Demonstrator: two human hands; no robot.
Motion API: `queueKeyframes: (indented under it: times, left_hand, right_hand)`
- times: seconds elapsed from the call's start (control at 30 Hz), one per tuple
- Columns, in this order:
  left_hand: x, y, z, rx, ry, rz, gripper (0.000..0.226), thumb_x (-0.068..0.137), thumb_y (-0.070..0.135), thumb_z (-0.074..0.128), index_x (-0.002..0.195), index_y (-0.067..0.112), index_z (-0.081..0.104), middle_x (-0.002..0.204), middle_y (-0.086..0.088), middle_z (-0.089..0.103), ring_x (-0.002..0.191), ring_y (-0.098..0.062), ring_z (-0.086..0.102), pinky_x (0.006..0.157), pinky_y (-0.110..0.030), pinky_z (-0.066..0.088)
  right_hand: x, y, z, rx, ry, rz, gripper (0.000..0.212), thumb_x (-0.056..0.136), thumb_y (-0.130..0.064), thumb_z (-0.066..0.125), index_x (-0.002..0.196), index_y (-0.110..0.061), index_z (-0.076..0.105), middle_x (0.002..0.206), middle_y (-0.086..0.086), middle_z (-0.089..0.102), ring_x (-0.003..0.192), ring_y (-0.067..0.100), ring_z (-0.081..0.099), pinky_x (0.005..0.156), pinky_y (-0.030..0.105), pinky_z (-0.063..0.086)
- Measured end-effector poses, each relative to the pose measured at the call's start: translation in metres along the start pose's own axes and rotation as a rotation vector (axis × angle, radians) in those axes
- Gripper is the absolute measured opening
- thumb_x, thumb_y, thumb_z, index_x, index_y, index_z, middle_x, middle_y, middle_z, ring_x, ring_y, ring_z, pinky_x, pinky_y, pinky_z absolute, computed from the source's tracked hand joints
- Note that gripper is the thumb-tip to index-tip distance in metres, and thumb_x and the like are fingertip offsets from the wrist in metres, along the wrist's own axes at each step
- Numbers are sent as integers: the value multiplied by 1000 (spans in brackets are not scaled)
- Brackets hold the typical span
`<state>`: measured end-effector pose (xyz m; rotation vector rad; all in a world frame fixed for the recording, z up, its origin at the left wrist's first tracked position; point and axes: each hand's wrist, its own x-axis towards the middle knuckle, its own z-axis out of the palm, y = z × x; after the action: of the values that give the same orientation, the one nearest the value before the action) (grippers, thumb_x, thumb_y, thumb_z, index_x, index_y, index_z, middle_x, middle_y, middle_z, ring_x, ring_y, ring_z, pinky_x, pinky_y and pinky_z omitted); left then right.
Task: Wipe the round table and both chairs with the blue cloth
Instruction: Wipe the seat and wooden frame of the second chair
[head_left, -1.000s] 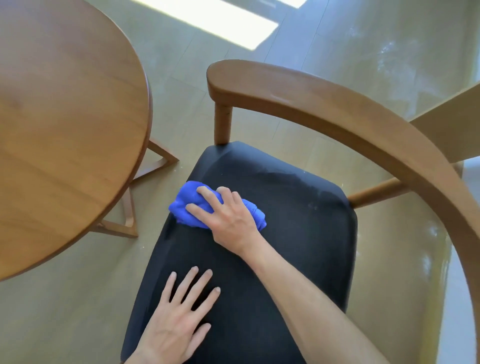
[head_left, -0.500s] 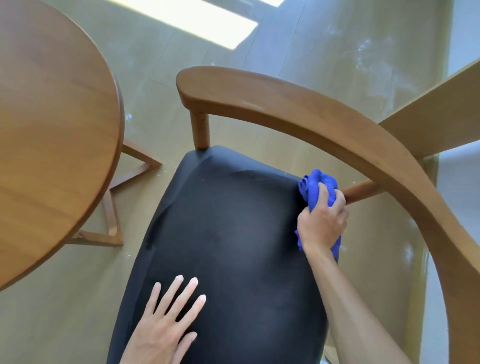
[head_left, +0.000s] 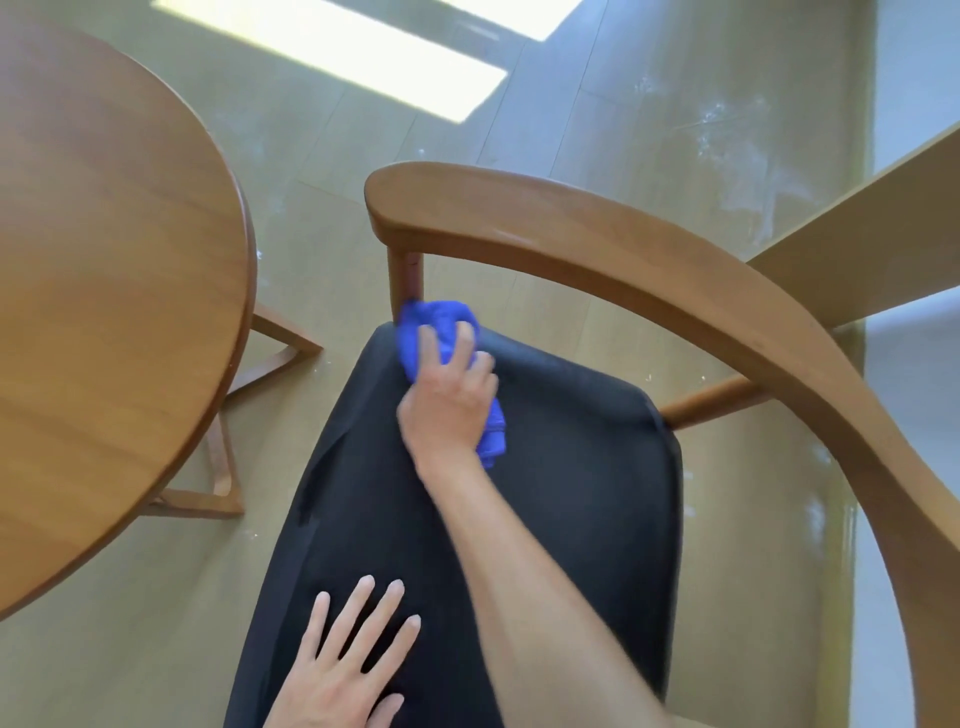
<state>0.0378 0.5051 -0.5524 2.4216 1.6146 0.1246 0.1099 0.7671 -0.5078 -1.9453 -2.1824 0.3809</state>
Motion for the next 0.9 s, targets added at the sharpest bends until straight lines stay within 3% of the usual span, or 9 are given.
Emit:
queueKeyframes:
  times: [0.07,0.2,0.33,0.53,0.67,0.8,0.9]
  left_hand:
    - [0,0,0,-11,-10,2,68,68,48,57,131,24,48,142,-12,43,146,-31,10,108,-54,17]
    - [2,2,-2,-40,-12,-14,70,64,50,58,128,24,51,141,-11,45,144,-31,18,106,-53,22]
    - [6,8,-15,-68,-53,-59,66,60,44,64,123,23,61,140,-12,50,134,-35,36,100,-57,32]
    - [26,11,-38,-57,-85,-155,41,72,42,61,109,24,58,131,-9,50,119,-33,49,92,-52,37]
    - [32,1,-40,-40,-111,-238,55,73,44,63,123,22,56,141,-13,44,129,-33,43,100,-59,35]
    - [29,-8,-45,-54,-179,-362,69,75,48,59,138,23,45,152,-14,32,140,-34,29,102,-64,32]
    - [19,-14,-44,-99,-193,-481,74,76,49,58,142,22,39,154,-13,27,142,-34,24,99,-63,36]
  right_hand:
    - [-15,-7,4,-26,-87,-179,58,56,-1,52,109,-21,67,126,16,59,77,31,51,62,34,34]
    - [-7,36,4,-110,-45,-530,55,59,-2,59,110,-22,68,125,15,60,80,33,53,65,39,36]
    - [-5,94,-11,-136,10,-553,54,67,-2,47,113,-23,64,126,14,59,84,35,53,65,40,41]
    - [-52,183,-33,-143,168,-327,55,68,1,56,120,-17,60,133,17,52,92,39,52,72,46,48]
    - [-102,209,-47,-110,142,-30,57,71,1,60,126,-13,57,138,19,44,103,42,46,80,53,49]
    - [-132,197,-51,52,158,431,57,73,-17,41,130,-19,47,142,15,36,120,42,42,96,52,42]
    - [-119,163,-43,110,247,667,55,77,-9,46,131,-19,48,146,15,33,122,43,42,100,51,39]
